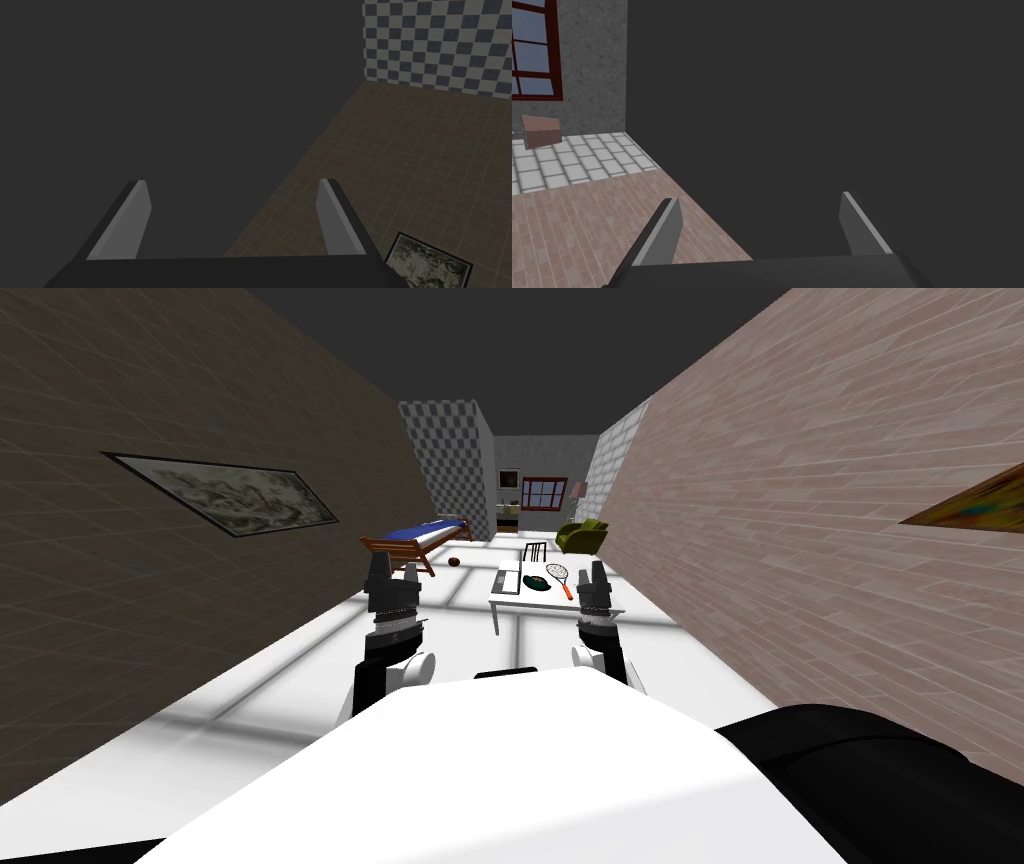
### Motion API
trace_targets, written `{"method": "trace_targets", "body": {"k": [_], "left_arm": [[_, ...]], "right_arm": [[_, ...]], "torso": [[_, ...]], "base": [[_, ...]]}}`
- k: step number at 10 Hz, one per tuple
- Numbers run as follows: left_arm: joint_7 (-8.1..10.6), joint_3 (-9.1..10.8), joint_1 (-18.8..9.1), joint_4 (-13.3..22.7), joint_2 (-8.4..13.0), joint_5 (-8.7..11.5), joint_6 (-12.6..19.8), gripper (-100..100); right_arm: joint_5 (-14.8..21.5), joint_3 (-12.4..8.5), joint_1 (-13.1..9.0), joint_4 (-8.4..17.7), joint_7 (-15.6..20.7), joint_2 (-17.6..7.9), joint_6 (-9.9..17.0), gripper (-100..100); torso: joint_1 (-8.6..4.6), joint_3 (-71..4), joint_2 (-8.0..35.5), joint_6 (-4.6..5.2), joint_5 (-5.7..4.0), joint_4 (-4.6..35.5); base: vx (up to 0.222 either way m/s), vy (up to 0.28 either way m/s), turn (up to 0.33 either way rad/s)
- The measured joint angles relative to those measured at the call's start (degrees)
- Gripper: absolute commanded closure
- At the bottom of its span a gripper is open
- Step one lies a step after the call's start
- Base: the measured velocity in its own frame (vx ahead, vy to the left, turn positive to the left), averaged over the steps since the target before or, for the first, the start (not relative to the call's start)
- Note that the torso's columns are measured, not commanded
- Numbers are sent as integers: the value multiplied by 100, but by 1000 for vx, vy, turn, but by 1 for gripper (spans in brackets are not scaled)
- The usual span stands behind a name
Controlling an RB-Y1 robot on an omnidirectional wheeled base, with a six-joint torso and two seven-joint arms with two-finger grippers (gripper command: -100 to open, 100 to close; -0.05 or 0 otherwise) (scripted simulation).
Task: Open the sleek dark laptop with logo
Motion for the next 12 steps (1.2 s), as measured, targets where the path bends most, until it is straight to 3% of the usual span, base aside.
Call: {"method": "trace_targets", "body": {"k": [2, 9, 10, 12], "left_arm": [[0, 0, 0, 0, 0, 0, 0, 0], [0, 0, 0, -2, 0, 0, -1, 0], [0, 0, 0, -2, 0, 0, -1, 0], [0, 0, 1, 1, 0, 0, 0, 0]], "right_arm": [[0, 0, 0, 0, 0, 0, 0, 0], [0, 0, 0, -2, 0, 0, -1, 0], [0, 0, 0, -2, 0, 0, -1, -100], [33, -65, 45, 32, 49, -272, -7, -100]], "torso": [[0, -1200, 597, 0, 0, 600], [0, -7073, 3539, 0, 0, 3537], [0, -7919, 3962, 0, 0, 3960], [14, -8432, 4197, 0, 4, 4202]], "base": [[0, 0, 0], [0, 0, 0], [25, 20, 27], [63, 68, 34]]}}
